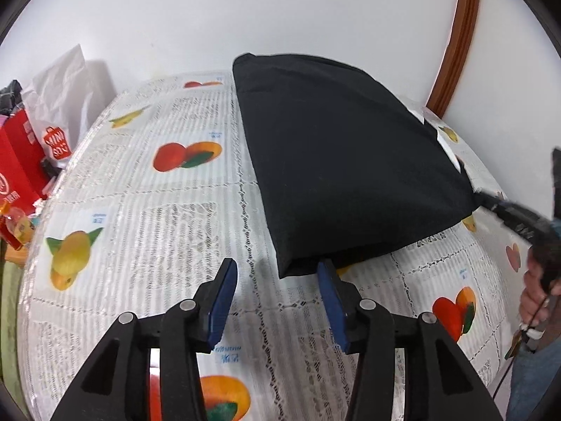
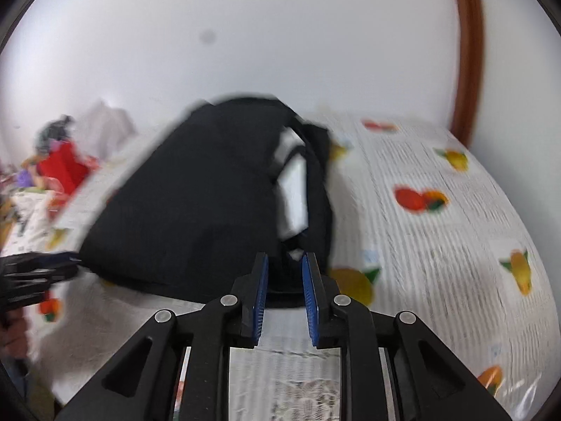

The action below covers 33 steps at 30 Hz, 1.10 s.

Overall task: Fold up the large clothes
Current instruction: 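Open the right gripper to release the jacket and withdraw both grippers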

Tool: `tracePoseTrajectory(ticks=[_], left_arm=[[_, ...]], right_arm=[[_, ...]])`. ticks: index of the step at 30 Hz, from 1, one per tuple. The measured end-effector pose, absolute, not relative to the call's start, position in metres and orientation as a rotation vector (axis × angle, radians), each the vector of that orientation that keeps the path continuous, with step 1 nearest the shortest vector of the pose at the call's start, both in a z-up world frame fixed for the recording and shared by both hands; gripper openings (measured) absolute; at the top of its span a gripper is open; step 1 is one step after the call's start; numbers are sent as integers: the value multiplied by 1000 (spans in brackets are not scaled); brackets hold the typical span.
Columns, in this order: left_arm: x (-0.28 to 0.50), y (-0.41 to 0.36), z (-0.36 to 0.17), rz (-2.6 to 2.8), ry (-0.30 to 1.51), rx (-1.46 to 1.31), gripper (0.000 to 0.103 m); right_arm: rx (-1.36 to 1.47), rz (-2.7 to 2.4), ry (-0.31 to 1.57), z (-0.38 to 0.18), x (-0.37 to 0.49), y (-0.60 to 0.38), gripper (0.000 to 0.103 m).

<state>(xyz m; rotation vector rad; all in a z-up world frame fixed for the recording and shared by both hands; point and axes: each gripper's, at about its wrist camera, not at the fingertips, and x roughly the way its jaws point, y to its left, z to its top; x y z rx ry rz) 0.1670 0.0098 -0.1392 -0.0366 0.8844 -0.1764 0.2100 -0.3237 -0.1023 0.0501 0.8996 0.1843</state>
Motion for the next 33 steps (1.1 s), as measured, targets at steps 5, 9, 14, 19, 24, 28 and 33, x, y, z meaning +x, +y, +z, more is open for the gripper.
tracePoseTrajectory(ticks=[5,9,14,19,24,28,33], left_arm=[[159,8,-128,-173,857,-43,53],[151,3,-121,-167,845,-34,58],[133,-3,-108,-164,818,-33,66],[116,-7,-94,-137,789,-33,76],[92,-5,-75,-103,739,-40,85],[69,-8,-60,-89,708,-12,90],[48,-12,-49,-77,675,7,100]], right_arm=[[83,150,959,-113,201,-328,20],[80,129,938,-97,183,-329,20],[93,86,943,-73,159,-330,44],[86,58,933,-48,135,-324,52],[52,36,914,-26,113,-315,55],[42,2,859,-6,89,-314,85],[42,-12,809,16,63,-314,93]])
